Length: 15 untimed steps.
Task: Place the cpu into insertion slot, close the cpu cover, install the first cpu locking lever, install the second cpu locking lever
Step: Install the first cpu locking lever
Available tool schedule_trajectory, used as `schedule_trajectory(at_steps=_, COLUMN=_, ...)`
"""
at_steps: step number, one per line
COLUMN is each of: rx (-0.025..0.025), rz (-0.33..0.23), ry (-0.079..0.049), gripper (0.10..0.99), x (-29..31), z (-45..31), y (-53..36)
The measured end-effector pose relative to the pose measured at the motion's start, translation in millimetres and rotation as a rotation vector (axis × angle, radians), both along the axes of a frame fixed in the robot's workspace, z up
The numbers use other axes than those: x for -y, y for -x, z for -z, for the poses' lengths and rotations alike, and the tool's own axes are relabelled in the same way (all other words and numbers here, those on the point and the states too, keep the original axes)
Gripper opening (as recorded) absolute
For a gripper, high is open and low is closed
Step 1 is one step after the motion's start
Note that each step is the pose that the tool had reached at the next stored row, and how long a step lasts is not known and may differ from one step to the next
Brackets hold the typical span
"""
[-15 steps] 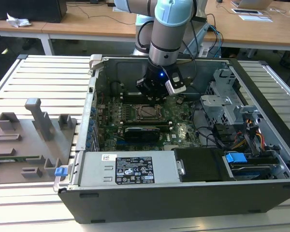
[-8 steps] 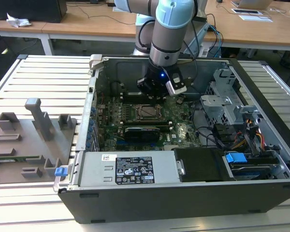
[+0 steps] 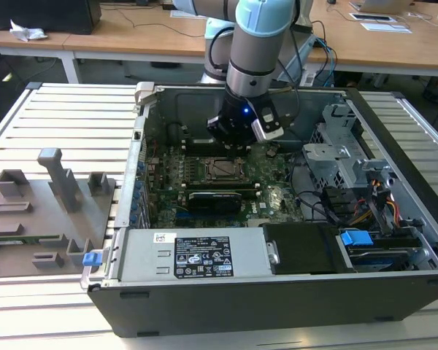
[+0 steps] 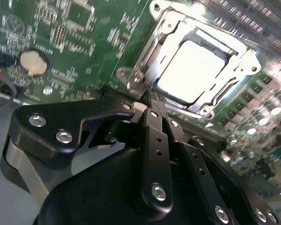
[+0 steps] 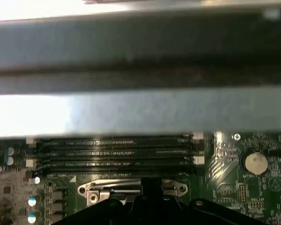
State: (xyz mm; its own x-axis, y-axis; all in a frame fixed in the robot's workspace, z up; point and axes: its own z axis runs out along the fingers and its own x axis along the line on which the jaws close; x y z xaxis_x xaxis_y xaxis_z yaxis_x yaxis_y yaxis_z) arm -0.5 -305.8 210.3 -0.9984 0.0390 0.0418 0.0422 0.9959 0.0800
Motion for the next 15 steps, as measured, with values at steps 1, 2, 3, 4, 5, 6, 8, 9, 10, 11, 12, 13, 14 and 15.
schedule_trajectory(at_steps=1, rx=0.0001, rz=0.0, ry=0.007, gripper=0.106, x=10.1, z=0.3, y=0.6)
schedule_trajectory(at_steps=2, rx=0.0, rz=0.0, ry=0.009, gripper=0.106, x=17.5, z=0.5, y=0.8)
schedule_trajectory(at_steps=3, rx=0.0, rz=0.0, ry=0.009, gripper=0.106, x=24.7, z=-2.6, y=0.8)
schedule_trajectory(at_steps=4, rx=0.0, rz=0.0, ry=0.009, gripper=0.106, x=24.7, z=-7.3, y=0.8)
schedule_trajectory(at_steps=5, rx=0.0001, rz=0.0, ry=0.009, gripper=0.106, x=24.7, z=-11.1, y=0.8)
schedule_trajectory(at_steps=6, rx=0.0001, rz=0.0, ry=0.009, gripper=0.106, x=24.7, z=-16.6, y=0.9)
schedule_trajectory(at_steps=8, rx=0.0, rz=0.0, ry=0.009, gripper=0.106, x=24.7, z=-28.2, y=0.8)
schedule_trajectory(at_steps=9, rx=0.0, rz=0.0, ry=0.009, gripper=0.106, x=24.7, z=-34.2, y=0.8)
schedule_trajectory(at_steps=10, rx=0.0, rz=0.0, ry=0.009, gripper=0.106, x=24.7, z=-37.8, y=0.8)
schedule_trajectory(at_steps=11, rx=0.0, rz=0.0, ry=0.009, gripper=0.106, x=24.7, z=-38.9, y=0.8)
schedule_trajectory(at_steps=12, rx=0.0001, rz=0.0, ry=0.009, gripper=0.106, x=24.7, z=-39.3, y=0.8)
schedule_trajectory(at_steps=13, rx=0.0001, rz=0.0, ry=0.009, gripper=0.106, x=24.7, z=-39.3, y=0.8)
schedule_trajectory(at_steps=14, rx=0.0001, rz=0.0, ry=0.009, gripper=0.106, x=24.7, z=-39.4, y=0.8)
schedule_trajectory(at_steps=15, rx=0.0, rz=0.0, ry=0.009, gripper=0.106, x=24.7, z=-39.5, y=0.8)
